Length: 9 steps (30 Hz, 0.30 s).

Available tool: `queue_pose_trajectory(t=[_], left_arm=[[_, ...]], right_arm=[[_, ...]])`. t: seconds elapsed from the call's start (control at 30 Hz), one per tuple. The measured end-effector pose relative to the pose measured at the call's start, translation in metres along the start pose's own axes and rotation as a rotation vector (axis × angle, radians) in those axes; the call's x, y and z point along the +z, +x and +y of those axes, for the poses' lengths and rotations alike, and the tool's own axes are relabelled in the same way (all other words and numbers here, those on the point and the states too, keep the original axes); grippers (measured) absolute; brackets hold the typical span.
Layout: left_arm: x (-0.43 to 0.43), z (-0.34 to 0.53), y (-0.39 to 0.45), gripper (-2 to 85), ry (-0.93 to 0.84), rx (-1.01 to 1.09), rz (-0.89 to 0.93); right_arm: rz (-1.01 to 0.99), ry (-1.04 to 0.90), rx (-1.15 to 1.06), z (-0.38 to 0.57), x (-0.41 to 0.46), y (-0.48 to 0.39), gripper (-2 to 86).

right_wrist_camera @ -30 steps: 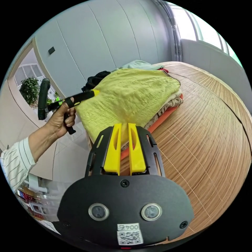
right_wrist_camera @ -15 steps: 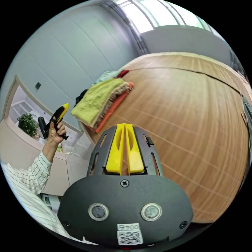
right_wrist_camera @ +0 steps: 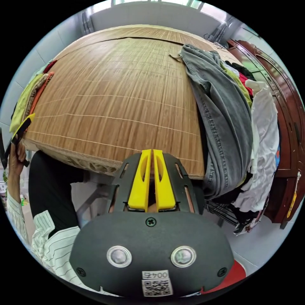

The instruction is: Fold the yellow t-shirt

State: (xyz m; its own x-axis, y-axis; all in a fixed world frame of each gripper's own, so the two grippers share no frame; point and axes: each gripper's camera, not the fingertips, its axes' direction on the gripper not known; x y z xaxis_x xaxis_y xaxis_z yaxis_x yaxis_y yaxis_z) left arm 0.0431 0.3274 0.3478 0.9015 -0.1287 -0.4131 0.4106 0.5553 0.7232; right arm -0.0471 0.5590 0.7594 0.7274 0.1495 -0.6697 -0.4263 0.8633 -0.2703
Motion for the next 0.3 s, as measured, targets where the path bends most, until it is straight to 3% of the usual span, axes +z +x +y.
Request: queue_pose_trajectory(t=[0.13,0.3], left_arm=[[0.052,0.007,0.05,0.9,-0.085,0.092,-0.146],[0.094,0.027,0.082,0.8,-0.145,0.171,-0.19]], right_arm=[[0.08,0.006,-0.083,0.012,0.019,-0.013,3.9],[0.072,0.066,-0.094,0.032,0.029,-0.005,3.5]])
